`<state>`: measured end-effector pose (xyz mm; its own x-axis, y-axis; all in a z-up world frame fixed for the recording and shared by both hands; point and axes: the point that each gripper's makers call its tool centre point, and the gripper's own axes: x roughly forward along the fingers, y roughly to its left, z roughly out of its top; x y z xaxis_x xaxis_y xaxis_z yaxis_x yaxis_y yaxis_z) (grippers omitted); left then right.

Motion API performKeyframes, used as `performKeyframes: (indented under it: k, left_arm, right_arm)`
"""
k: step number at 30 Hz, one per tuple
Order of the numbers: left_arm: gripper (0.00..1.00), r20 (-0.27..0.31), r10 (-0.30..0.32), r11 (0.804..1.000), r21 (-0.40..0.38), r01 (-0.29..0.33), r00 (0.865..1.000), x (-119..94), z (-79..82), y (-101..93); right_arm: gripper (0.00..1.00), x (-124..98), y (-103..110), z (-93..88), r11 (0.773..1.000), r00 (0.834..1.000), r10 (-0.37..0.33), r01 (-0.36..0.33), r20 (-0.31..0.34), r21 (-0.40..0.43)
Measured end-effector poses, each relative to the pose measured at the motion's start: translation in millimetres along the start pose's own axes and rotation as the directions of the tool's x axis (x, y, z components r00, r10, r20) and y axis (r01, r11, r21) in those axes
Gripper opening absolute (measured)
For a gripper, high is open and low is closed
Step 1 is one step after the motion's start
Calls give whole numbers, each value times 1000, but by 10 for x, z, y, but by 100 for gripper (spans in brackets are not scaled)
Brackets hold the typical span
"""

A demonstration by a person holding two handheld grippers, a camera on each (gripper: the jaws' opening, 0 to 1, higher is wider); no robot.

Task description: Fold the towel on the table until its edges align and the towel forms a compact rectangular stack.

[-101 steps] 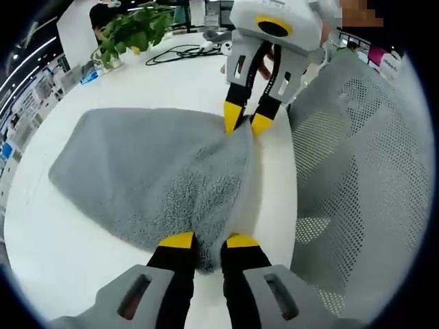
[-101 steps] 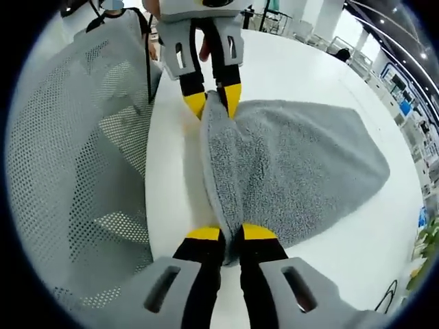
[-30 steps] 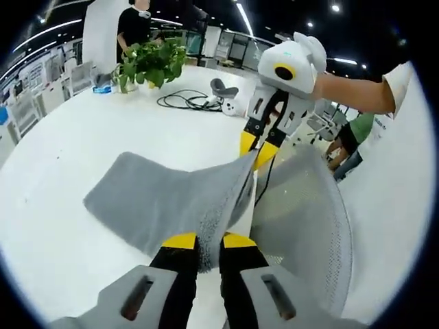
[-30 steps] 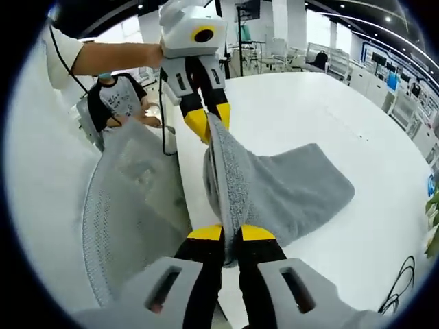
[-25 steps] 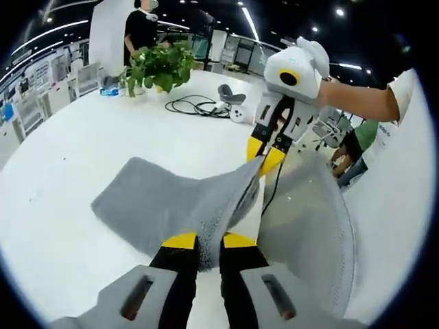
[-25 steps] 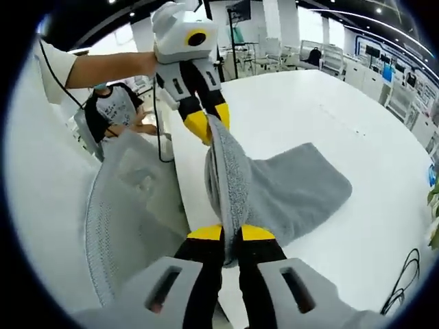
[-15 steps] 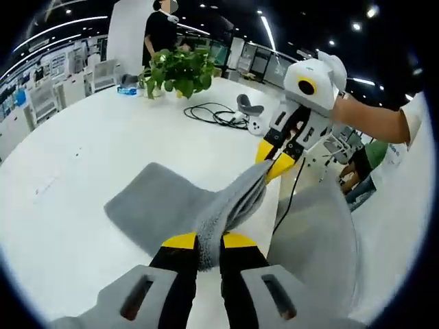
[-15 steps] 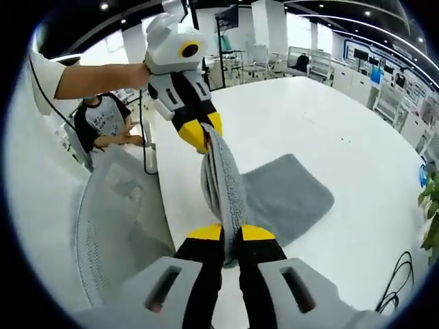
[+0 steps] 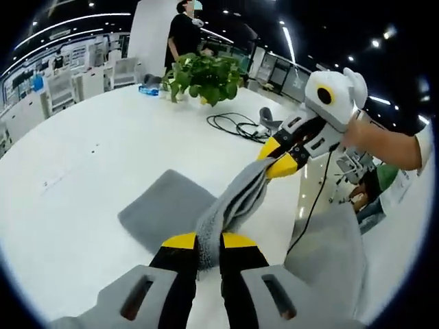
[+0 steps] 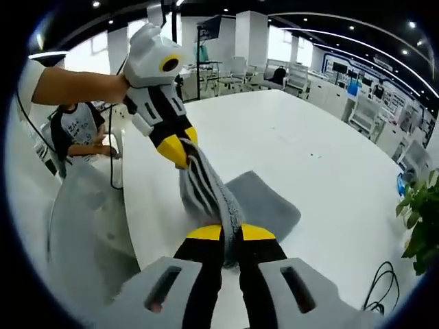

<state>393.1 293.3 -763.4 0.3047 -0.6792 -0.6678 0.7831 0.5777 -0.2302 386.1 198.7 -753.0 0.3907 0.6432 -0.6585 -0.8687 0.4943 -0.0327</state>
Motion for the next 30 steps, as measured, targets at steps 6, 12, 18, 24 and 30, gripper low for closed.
performKeyframes:
  k: [6,12,18,24,30]
  left_arm:
    - [11,12,49,998,-31,-48,999,78,33,191]
    - [11,-5,78,996,-43,-78,997,184,33,341]
    - [12,-10,114,993,-26,-114,993,320,28,478]
    - [12,-32,141,990,-25,-141,990,478,-25,640]
    - [12,-68,186,983,3,-186,980,651,-128,752]
  right_arm:
    - [6,140,-147,55,999,1000,-26,26,-5,-22]
    - [6,314,-327,32,997,999,-43,42,-31,-60]
    - [6,460,-478,-50,997,997,-52,48,-57,-57]
    - [7,629,-623,-116,995,995,-60,53,-84,-89]
    - [7,837,-725,-252,987,986,-62,37,-156,-158]
